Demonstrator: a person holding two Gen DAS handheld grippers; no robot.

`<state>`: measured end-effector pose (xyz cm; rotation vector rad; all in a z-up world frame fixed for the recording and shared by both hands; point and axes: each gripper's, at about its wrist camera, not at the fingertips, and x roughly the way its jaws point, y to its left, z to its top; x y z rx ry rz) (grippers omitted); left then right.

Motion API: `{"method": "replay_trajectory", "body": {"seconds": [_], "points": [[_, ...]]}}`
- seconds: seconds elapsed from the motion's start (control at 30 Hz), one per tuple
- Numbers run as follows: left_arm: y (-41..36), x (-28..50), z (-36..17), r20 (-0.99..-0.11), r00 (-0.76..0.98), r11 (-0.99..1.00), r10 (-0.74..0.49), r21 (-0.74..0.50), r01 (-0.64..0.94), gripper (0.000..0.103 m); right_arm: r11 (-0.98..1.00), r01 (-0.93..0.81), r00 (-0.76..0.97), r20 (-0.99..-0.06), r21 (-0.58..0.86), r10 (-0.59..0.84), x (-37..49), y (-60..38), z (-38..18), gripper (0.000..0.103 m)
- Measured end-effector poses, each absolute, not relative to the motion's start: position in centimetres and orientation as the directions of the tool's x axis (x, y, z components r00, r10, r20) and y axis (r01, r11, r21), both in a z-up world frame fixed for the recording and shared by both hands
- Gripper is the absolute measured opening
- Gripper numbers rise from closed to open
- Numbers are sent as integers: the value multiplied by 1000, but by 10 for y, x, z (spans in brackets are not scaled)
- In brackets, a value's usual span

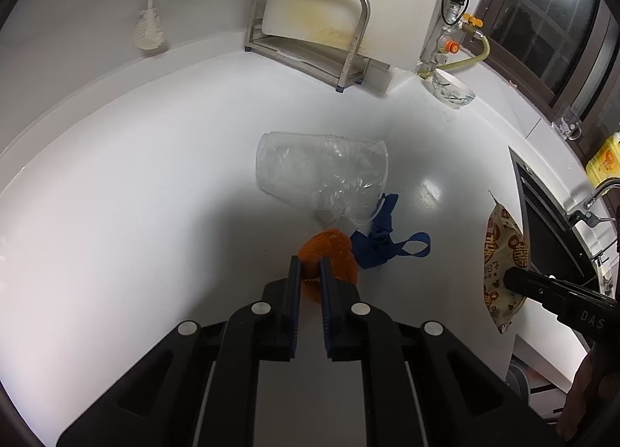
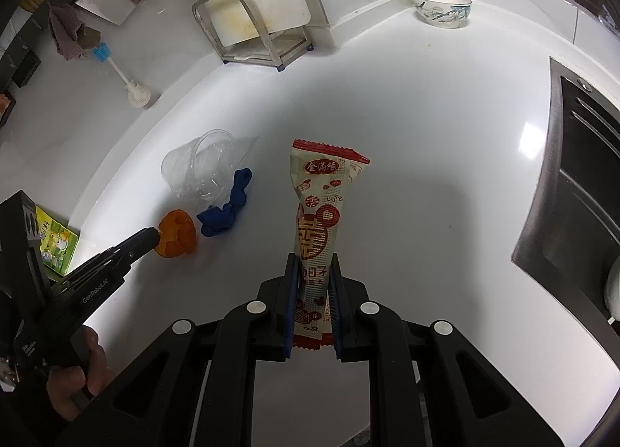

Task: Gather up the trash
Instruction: 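Grasp the orange peel with the left tool while the right tool holds the wrapper, then carry the snack wrapper and orange peel over the grey bin with both tools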

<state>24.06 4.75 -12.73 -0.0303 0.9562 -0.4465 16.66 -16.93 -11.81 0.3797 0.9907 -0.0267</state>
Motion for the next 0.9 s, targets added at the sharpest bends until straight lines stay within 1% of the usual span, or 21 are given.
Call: {"method": "replay_trajectory", "body": {"seconds": [0.4,0.9], "points": [[53,230,-112,-763,509,900,-398,-216,378,9,929,207,558,-817,308,147,158,-173,-120,14],[47,195,-86,-745,541,898,-391,-180,401,9,931,162,569,-802,327,182,133,-170,-118,15]]}}
